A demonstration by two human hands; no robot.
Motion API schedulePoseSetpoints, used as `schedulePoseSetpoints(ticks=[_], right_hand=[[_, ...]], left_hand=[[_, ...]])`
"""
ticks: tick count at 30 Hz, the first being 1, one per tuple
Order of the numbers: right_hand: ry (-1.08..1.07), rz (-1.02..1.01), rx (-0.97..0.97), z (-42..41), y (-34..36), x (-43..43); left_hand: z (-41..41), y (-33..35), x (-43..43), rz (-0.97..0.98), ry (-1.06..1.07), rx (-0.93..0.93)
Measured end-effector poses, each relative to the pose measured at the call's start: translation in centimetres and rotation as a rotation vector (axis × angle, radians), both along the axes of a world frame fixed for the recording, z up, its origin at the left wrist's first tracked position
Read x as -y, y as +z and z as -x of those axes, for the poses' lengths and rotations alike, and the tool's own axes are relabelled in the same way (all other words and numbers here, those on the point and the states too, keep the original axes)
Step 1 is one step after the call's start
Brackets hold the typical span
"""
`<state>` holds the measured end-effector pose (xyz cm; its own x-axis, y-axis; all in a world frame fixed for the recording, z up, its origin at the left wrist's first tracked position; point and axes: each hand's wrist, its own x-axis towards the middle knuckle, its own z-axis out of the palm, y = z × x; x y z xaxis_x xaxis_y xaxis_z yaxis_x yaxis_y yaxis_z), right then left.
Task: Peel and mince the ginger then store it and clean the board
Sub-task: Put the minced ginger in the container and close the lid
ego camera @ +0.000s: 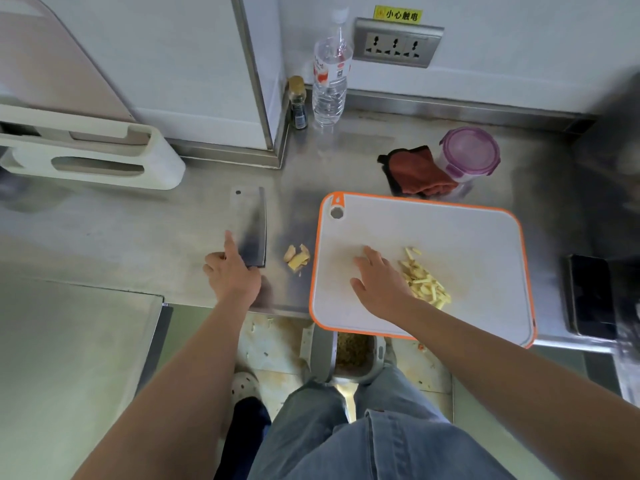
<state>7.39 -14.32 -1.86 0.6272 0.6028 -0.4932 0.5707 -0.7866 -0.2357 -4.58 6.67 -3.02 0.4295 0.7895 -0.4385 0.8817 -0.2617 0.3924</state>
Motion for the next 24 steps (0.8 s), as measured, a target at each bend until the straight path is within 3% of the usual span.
schedulePoseSetpoints(ticks=[7, 11, 13, 16, 20, 24], right_hand=[[0.029, -0.003, -0.025, -0.4, 0.0, 0.6], [-0.051, -0.128, -0.185, -2.2, 0.7, 1.2], [-0.162, -0.298, -0.222, -3.5, 1.3, 2.3], [-0.284, -0.443, -0.096, -5.8, 1.7, 5.0], [-0.32, -0.276, 0.019, -8.7, 0.3, 9.3], [-0.271, -0.108, -0.024, -10.4, -1.1, 12.6]], left_hand=[[-0.1, -0.6, 0.1, -0.057, -0.105, -0.199], [-1.7, 0.1, 2.2, -0.29, -0.143, -0.053], [-3.5, 0.6, 4.2, -0.343, -0.287, 0.059], [-6.7, 1.0, 7.9, -0.316, -0.579, 0.155], [-10.3, 0.4, 12.7, -0.203, -0.873, 0.068], [-12.3, -0.3, 15.1, -0.133, -0.856, -0.067]])
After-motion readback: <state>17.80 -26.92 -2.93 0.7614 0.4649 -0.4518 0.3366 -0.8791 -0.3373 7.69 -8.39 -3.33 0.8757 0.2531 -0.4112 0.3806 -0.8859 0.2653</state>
